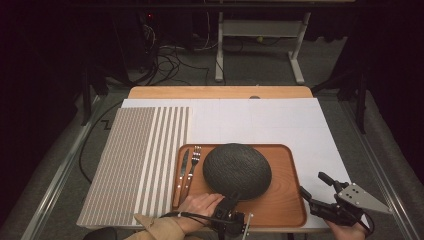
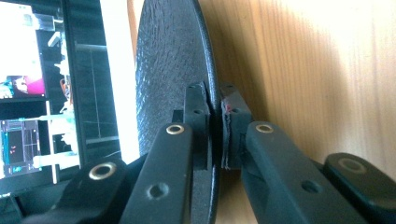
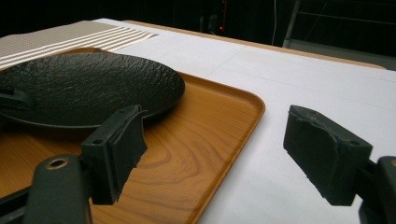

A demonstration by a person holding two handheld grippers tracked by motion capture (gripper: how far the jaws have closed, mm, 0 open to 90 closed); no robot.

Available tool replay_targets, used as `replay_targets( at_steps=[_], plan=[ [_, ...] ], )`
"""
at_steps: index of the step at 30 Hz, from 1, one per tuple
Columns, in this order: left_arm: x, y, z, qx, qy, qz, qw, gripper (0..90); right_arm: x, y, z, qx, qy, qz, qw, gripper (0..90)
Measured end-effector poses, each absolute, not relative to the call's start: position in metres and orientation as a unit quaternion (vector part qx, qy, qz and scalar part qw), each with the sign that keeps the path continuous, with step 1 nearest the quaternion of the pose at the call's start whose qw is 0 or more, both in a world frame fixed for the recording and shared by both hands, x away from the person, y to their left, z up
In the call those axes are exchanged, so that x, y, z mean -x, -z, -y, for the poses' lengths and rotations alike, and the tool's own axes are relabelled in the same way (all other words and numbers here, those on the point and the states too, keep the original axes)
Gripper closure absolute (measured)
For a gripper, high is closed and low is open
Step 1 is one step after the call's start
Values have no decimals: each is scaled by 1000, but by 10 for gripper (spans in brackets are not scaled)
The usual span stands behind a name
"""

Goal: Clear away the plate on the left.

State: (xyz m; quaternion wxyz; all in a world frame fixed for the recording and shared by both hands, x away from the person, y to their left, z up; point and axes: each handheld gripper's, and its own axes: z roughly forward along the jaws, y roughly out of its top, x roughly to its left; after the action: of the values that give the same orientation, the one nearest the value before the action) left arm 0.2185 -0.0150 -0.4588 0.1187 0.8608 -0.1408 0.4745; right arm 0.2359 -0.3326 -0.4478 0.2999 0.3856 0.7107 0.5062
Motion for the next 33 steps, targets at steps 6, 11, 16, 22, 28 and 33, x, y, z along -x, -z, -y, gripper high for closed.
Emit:
replay_targets(
  at_steps=[6, 11, 16, 22, 28, 33],
  plan=[
    [-219, 462, 16, -864, -468, 139, 120, 792, -236, 448, 332, -385, -506, -711, 300, 215],
    [-219, 465, 16, -867, -463, 143, 119, 771, -236, 448, 332, -385, -506, -711, 300, 215],
    [-219, 467, 16, -867, -461, 141, 122, 753, -236, 448, 332, -385, -506, -712, 300, 214],
    [-219, 470, 15, -873, -451, 142, 118, 740, -236, 448, 332, -384, -505, -712, 300, 215],
    [-219, 475, 16, -875, -447, 150, 113, 693, -236, 448, 332, -383, -505, -712, 300, 215],
    [-217, 481, 16, -874, -448, 157, 103, 630, -236, 448, 332, -384, -506, -712, 300, 215]
  ],
)
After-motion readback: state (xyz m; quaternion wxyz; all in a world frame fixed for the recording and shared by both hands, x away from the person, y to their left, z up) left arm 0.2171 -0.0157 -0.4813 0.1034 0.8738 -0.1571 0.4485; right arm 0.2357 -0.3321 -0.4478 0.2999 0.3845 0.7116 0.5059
